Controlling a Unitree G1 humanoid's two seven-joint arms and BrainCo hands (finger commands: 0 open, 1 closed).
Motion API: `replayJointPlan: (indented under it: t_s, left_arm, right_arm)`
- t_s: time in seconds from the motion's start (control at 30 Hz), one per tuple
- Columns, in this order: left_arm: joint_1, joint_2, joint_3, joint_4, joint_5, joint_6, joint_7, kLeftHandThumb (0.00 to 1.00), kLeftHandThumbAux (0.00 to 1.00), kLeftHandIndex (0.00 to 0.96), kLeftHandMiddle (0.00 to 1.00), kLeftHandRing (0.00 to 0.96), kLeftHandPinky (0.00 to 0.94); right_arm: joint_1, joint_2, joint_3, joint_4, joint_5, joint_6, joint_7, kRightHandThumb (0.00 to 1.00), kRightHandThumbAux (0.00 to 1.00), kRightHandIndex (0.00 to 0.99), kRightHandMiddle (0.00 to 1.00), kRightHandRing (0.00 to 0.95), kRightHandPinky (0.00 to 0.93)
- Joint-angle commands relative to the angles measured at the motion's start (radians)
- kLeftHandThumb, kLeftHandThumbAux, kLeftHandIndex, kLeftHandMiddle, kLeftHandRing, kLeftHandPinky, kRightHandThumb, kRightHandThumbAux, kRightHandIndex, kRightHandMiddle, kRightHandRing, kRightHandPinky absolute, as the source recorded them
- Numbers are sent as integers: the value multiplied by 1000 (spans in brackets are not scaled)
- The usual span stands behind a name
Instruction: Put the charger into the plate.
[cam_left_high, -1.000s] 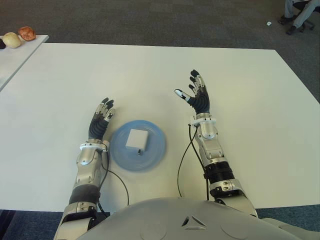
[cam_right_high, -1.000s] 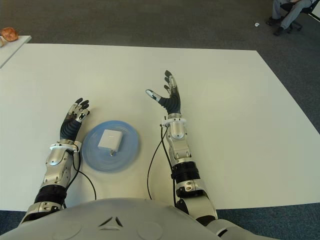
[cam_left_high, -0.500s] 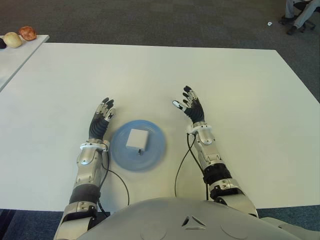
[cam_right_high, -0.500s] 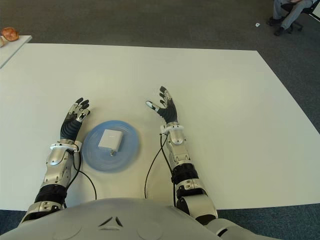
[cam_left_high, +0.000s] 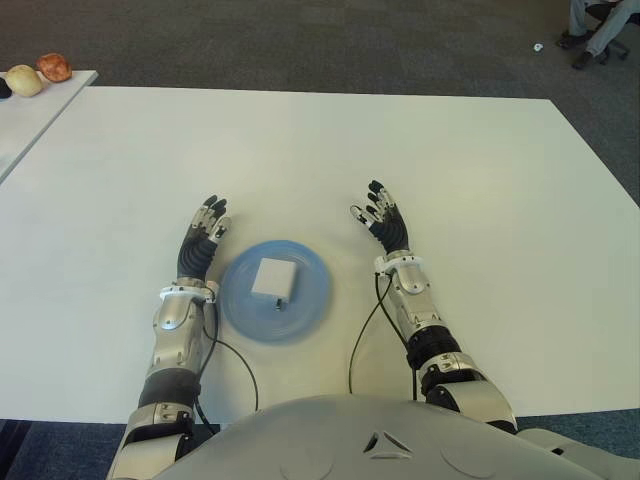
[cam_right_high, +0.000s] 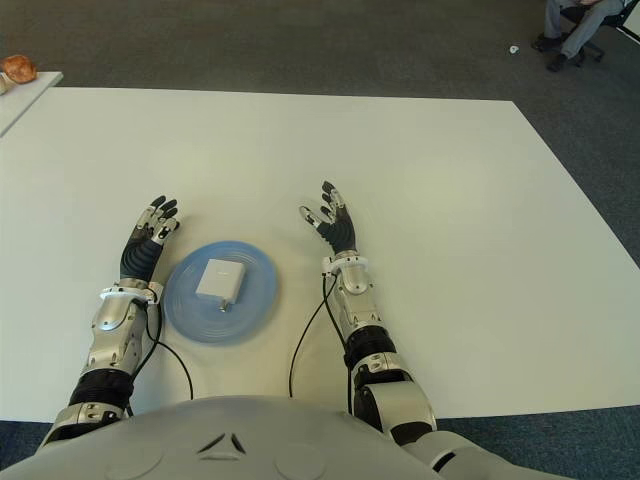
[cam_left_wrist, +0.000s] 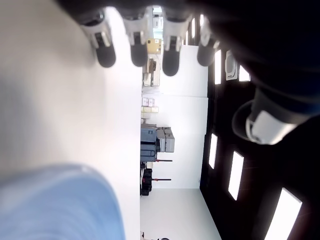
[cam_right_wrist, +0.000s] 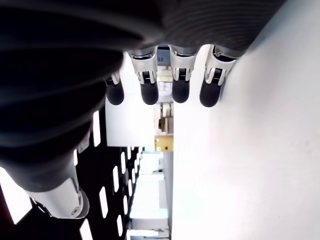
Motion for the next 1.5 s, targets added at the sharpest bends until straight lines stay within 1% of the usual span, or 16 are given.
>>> replayJointPlan:
  t_s: [0.03,0.2,0.47,1.17,1.5]
  left_arm:
    - [49,-7,-8,60,15,56,6,0,521,10,116,76,0]
    - [50,-6,-7,63,17,52,8,0,521,12,116,75,0]
    - [52,-5,-6,62,16,48,7,0,515,9,115,75,0]
    - [53,-2,-4,62,18,46,10,0,505,7,113,70,0]
    - [57,-4,-6,51,20,50,15,0,512,13,117,75,0]
  right_arm:
    - [-12,6,-8,78,9,9,7,0,684,43,75,42,27]
    - [-31,8,-22,127,21,-2,13,0,676,36,75,37,24]
    - [-46,15,-48,164,41,-19,30,0,672,36,85,42,40]
    - [-54,20,-67,195,45,-25,34,15,667,33,86,45,38]
    - [-52,16,-67,198,37,-24,28,27,641,37,92,50,33]
